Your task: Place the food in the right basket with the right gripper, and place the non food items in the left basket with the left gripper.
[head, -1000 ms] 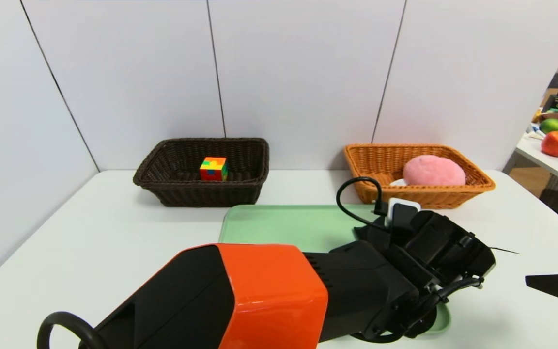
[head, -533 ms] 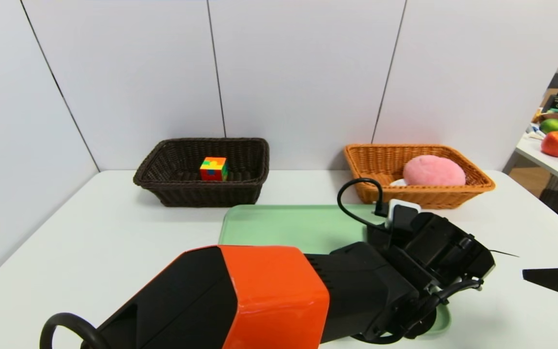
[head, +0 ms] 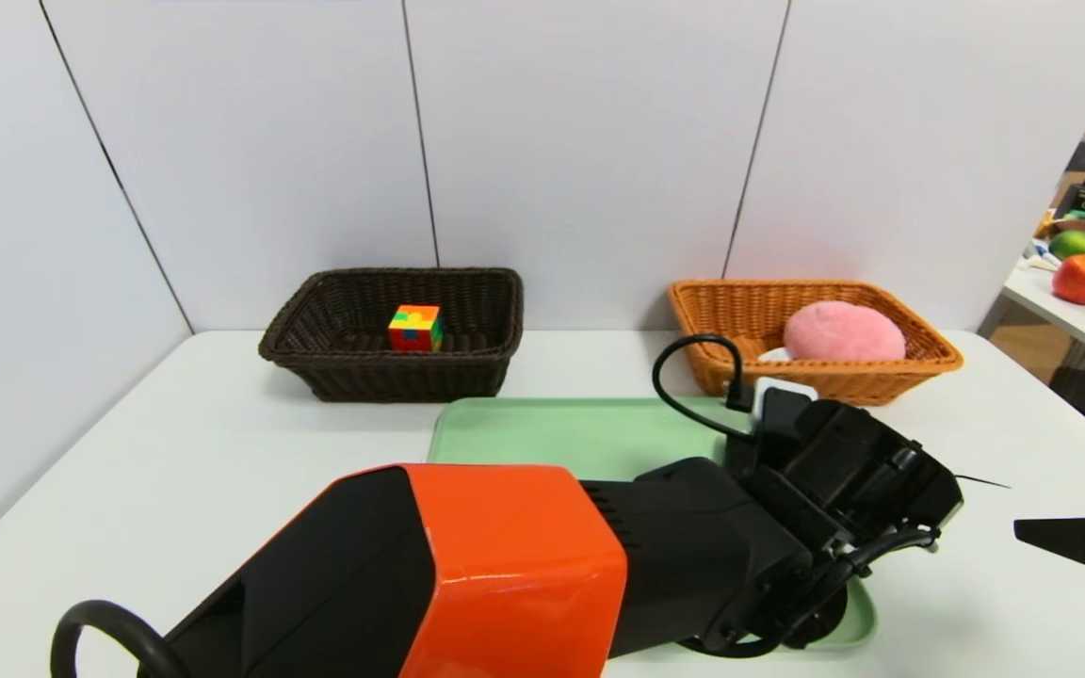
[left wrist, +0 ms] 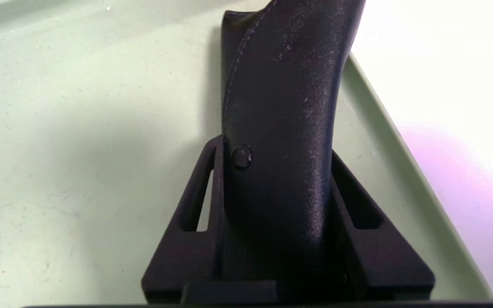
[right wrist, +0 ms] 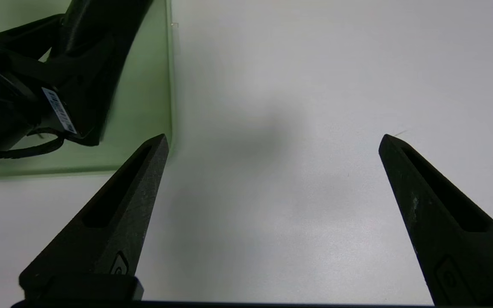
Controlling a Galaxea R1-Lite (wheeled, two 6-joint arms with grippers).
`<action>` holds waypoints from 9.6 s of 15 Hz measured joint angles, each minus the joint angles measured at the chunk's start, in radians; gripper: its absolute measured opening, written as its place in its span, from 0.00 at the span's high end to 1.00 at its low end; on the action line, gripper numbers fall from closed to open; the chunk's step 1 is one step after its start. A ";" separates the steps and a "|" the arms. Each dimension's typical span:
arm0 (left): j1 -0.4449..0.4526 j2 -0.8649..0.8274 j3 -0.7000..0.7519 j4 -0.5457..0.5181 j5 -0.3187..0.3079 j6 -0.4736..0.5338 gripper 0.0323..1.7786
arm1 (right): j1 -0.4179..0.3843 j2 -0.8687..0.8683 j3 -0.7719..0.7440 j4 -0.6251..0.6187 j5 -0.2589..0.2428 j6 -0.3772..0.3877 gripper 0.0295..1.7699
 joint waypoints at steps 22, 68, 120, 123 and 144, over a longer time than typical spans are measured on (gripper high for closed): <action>0.277 -0.391 0.019 0.290 0.000 0.022 0.99 | -0.008 0.003 0.004 -0.022 0.051 -0.002 0.04; 0.806 -0.381 0.018 0.175 -0.207 0.299 0.99 | 0.005 -0.004 0.029 -0.021 0.071 -0.003 0.04; 0.833 -1.560 1.171 0.378 -0.279 0.163 0.06 | 0.027 -0.361 0.070 0.092 0.060 -0.124 0.04; 0.864 -1.650 1.229 0.379 -0.280 0.207 0.05 | 0.018 -0.463 0.059 0.158 0.058 -0.181 0.04; 1.132 -2.219 1.582 0.395 -0.418 0.350 0.05 | -0.129 -0.804 0.042 0.441 0.069 -0.234 0.04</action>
